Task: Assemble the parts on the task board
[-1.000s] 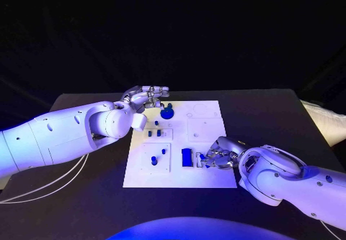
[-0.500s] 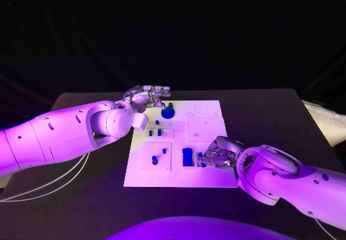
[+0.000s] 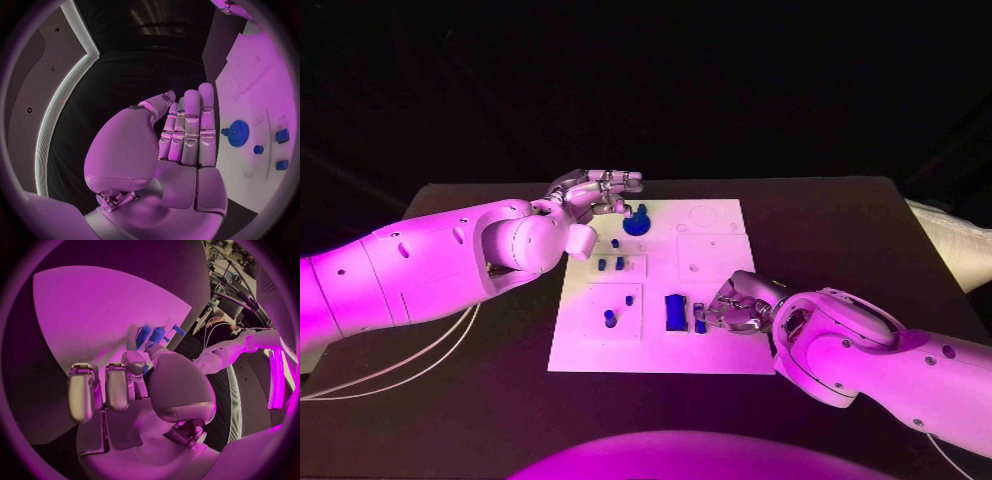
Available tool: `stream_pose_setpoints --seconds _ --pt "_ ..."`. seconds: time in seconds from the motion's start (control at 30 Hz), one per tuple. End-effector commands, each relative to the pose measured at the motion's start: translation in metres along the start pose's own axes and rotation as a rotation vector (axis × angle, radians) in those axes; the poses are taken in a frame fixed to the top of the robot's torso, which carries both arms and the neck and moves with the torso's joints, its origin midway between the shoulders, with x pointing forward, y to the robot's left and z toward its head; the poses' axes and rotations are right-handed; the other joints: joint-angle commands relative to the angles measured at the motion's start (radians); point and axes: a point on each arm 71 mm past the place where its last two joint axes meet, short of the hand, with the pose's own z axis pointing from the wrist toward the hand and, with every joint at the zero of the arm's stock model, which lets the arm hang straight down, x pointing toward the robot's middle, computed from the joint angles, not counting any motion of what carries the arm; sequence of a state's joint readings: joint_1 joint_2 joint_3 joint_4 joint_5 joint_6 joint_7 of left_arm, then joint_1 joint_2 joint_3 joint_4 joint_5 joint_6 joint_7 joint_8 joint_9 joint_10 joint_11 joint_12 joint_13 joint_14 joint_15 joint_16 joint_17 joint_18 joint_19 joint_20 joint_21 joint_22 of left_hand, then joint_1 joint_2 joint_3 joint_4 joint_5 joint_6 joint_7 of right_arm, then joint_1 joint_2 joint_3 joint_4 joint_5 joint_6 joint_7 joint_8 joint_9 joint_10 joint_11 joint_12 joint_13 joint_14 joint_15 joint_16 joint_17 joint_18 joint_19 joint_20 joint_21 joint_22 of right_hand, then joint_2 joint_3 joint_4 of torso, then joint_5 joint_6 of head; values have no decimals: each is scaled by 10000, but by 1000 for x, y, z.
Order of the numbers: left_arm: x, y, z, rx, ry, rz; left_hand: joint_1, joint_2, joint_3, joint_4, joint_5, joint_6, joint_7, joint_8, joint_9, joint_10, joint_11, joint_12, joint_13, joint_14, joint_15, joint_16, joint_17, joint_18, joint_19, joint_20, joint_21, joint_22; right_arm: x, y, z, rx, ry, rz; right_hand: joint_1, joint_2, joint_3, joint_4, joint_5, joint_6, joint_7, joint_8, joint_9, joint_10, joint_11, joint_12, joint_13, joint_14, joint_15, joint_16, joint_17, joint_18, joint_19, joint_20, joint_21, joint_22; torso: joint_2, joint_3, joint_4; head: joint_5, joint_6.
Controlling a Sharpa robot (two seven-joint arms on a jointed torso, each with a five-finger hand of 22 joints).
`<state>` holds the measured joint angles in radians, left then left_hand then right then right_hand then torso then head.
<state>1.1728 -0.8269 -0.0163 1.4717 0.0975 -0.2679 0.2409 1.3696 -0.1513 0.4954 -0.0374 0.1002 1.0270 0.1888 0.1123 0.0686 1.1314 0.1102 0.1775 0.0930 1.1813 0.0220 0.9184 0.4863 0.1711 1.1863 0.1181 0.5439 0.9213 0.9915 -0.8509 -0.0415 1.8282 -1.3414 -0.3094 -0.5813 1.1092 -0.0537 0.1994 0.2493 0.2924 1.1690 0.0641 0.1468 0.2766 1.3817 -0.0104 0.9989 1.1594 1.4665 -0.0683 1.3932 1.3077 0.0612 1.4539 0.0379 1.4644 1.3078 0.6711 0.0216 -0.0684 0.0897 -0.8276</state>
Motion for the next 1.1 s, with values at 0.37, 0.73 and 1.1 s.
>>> stream_pose_setpoints --seconds 0.37,0.73,1.1 --pt "3 0 0 -16 323 113 -31 77 -21 -28 29 -52 -4 64 -1 -80 13 67 -5 -41 1 -40 -19 112 -80 10 -24 -8 0 3 -2 -474 -14 -525 -571 -224 -1145 365 -163 70 -11 7 115 33 -12 21 52 605 -73 8 197 -175 35 -6 12 993 -3 9 0 -2 1" --pt "2 0 0 -25 341 112 -31 77 -21 -28 29 -52 -4 64 -1 -80 13 67 -5 -41 1 -40 -19 112 -80 10 -24 -8 1 -1 -8 -858 351 -757 584 -128 -1654 -254 -774 28 -1 0 232 7 -8 -28 99 601 -72 -19 181 -169 15 -6 -11 977 -6 5 -2 -2 15" --pt "3 0 0 -28 357 106 -30 71 -25 -34 28 -59 -2 66 -2 -89 16 72 -7 -46 1 -41 -24 112 -82 10 -25 -9 0 -6 -5 -725 327 -894 929 64 -1797 -446 -997 32 2 -1 270 17 -9 -18 133 607 -70 -5 205 -173 25 -2 -5 995 -10 -2 -5 -16 46"
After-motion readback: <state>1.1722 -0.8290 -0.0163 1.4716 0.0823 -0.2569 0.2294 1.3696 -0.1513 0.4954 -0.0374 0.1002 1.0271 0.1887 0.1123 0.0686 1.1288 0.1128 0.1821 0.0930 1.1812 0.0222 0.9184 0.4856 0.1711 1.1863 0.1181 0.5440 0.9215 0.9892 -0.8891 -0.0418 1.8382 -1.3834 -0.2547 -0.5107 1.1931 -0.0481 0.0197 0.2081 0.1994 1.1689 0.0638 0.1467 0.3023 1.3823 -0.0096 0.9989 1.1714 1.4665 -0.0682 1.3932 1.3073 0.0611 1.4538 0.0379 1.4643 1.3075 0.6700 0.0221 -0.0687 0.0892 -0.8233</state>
